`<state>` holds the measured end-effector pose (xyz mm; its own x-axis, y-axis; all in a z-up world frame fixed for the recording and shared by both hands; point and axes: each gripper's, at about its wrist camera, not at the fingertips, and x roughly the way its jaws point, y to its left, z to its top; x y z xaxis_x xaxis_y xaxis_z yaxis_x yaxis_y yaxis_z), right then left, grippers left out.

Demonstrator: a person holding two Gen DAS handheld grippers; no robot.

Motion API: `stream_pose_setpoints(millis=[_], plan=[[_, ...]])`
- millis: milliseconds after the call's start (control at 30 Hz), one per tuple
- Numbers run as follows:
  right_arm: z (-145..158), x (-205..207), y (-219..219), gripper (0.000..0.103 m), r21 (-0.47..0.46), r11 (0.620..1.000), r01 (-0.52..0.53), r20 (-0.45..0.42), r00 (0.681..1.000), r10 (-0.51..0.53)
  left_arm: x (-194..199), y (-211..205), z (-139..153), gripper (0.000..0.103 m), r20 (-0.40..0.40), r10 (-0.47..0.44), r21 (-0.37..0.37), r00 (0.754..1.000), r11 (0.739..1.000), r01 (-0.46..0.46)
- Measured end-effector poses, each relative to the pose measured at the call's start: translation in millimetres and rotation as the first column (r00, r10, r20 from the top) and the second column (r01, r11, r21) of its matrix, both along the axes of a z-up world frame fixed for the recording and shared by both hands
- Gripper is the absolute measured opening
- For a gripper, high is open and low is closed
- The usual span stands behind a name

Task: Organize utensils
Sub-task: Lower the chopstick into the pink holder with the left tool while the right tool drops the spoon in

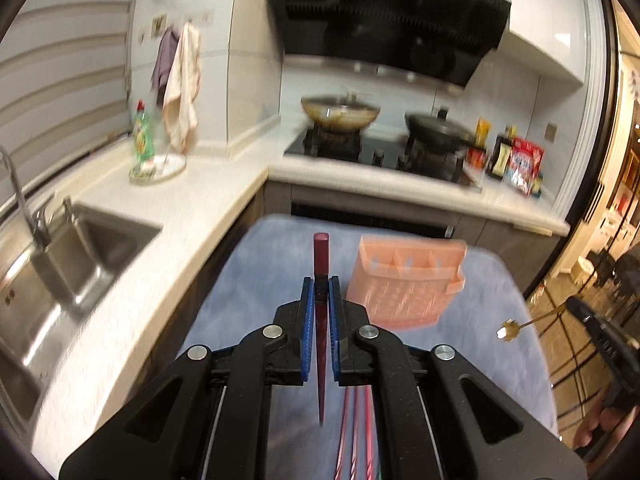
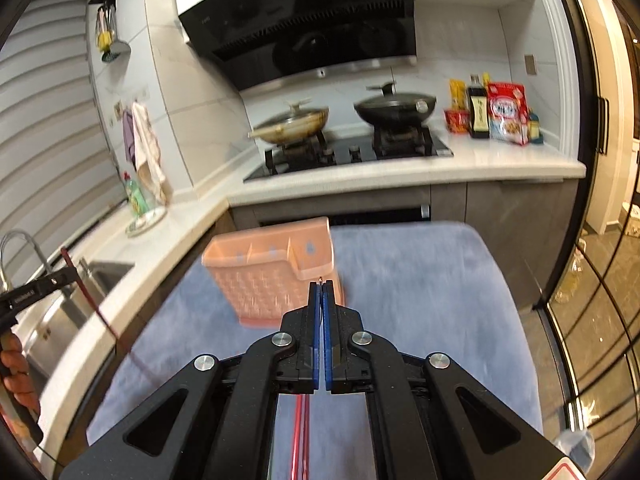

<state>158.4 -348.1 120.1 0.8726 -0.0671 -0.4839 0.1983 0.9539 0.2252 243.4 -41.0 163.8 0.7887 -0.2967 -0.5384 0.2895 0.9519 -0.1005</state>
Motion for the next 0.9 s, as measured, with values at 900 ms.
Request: stream_pose_setpoints(millis=[900], plan=[[-61.0, 156.1, -33.6, 0.002, 0.031, 0.999, -0.013, -0.126, 0.992, 0.017, 119.0, -98.8, 4.5, 0.007, 0.094, -0.013, -0.056, 0.996, 0.998, 0.018]])
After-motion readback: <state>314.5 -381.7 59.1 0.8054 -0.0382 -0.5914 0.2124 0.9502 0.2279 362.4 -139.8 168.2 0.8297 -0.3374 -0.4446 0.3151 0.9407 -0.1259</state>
